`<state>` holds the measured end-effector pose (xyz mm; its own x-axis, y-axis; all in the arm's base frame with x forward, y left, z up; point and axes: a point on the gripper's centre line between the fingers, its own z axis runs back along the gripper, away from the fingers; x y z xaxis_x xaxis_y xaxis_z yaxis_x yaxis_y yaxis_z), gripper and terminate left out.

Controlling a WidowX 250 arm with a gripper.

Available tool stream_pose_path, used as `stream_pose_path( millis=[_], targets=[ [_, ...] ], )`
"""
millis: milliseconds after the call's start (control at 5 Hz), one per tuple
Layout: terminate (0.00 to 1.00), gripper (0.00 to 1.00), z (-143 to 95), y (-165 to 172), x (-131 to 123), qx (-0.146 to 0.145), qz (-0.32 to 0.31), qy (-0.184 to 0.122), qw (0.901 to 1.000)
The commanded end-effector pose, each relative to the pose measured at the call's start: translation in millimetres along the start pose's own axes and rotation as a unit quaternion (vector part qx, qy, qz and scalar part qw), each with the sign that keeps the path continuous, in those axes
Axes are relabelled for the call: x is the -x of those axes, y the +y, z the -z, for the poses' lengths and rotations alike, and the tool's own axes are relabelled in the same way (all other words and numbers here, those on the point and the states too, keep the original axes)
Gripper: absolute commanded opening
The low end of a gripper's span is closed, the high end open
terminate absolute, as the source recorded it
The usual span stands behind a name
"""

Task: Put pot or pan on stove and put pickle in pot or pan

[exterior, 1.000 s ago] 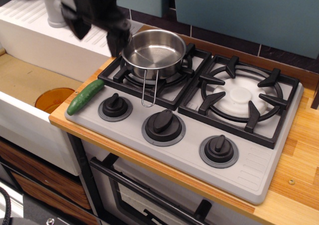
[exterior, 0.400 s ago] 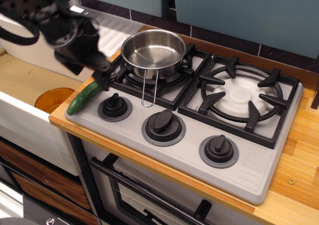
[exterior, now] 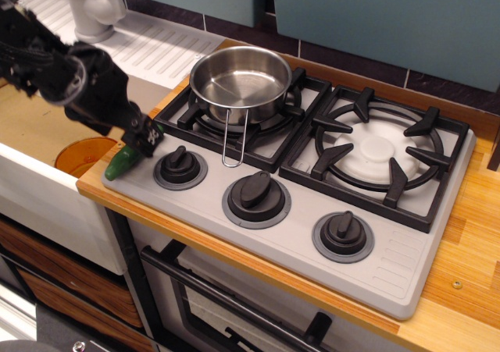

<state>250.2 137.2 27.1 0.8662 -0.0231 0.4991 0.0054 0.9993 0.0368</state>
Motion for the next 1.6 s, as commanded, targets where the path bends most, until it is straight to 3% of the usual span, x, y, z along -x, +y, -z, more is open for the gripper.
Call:
stream_pose_path(
  millis=[0,200,600,800,1000,1200,1400],
  targets=[
    [0.0,0.0,7,-9,-5,0.01,-0.023,-0.02,0.9995],
    [0.0,0.0,8,-9,-11,0.019,-0.033,-0.015,0.9992],
    [0.0,0.0,-16,-5,-26,0.05,-0.038,0.011,0.998],
    [0.0,0.0,-43,-4,-42,0.052,-0.044,0.02,0.9975],
    [0.0,0.0,-69,-7,-64,0.035,-0.04,0.019,0.9984],
    [0.0,0.0,-76,-21,-85,0.036,-0.053,0.02,0.9978],
    [0.0,0.0,-67,-50,-105,0.029,-0.077,0.013,0.9966]
  ],
)
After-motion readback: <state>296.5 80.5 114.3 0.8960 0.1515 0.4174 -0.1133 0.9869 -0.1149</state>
